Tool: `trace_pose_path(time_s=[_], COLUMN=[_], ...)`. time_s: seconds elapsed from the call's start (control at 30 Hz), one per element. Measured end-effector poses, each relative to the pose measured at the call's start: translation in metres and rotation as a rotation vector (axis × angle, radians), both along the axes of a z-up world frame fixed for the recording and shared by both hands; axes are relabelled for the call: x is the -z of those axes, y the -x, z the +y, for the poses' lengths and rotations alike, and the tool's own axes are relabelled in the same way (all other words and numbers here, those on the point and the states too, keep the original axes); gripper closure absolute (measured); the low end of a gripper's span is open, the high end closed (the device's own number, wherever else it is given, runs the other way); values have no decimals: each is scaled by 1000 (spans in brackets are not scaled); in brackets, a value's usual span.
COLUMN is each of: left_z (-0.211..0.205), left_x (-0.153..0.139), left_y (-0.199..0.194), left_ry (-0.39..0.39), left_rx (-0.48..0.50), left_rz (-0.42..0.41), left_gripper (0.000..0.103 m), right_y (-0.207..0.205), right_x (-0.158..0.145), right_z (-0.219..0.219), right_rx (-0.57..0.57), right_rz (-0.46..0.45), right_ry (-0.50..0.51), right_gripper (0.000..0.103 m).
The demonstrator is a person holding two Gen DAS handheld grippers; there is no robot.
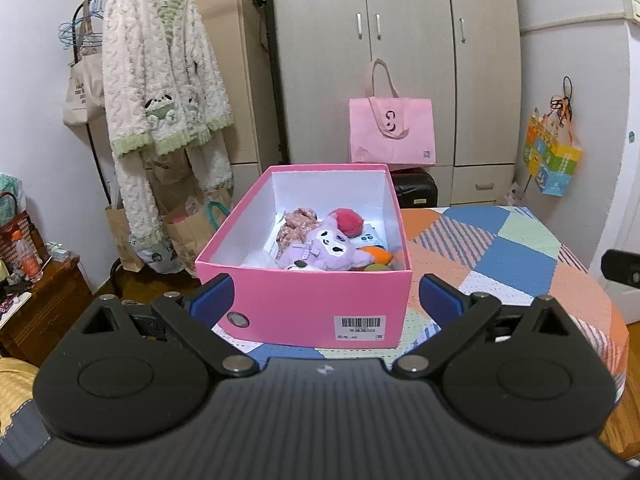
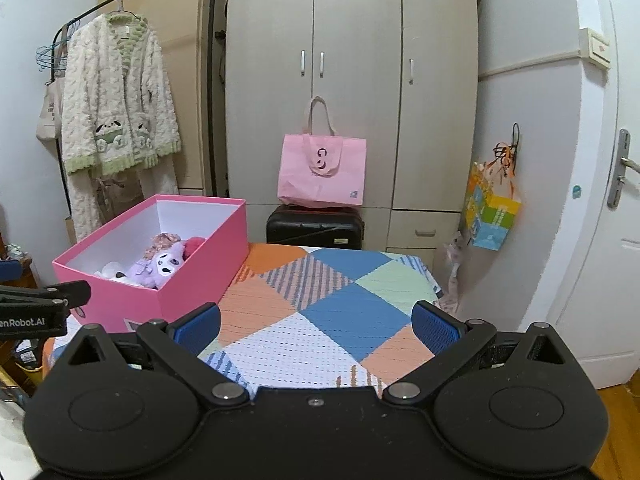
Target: Organize soft objects
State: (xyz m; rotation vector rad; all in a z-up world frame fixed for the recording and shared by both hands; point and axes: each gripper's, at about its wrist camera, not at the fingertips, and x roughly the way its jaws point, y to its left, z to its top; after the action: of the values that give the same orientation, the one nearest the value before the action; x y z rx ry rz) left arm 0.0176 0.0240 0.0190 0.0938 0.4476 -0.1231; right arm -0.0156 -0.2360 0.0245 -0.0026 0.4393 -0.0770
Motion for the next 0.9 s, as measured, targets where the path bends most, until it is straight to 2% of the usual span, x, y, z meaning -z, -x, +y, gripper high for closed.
trace_pose_path(time_s=[0.3,0.9], left_z=[-1,-1], left_x=[5,7], left_y=[3,8], left_ry=[6,-10], left_rx=[5,-2], left_rz=[-3,-69], left_gripper=[3,3], right_y=[3,5], right_x=[5,9], right_z=[3,6], right_rx=[-4,23], right_rz=[1,-32], right_ry=[14,25], right_gripper=[0,0])
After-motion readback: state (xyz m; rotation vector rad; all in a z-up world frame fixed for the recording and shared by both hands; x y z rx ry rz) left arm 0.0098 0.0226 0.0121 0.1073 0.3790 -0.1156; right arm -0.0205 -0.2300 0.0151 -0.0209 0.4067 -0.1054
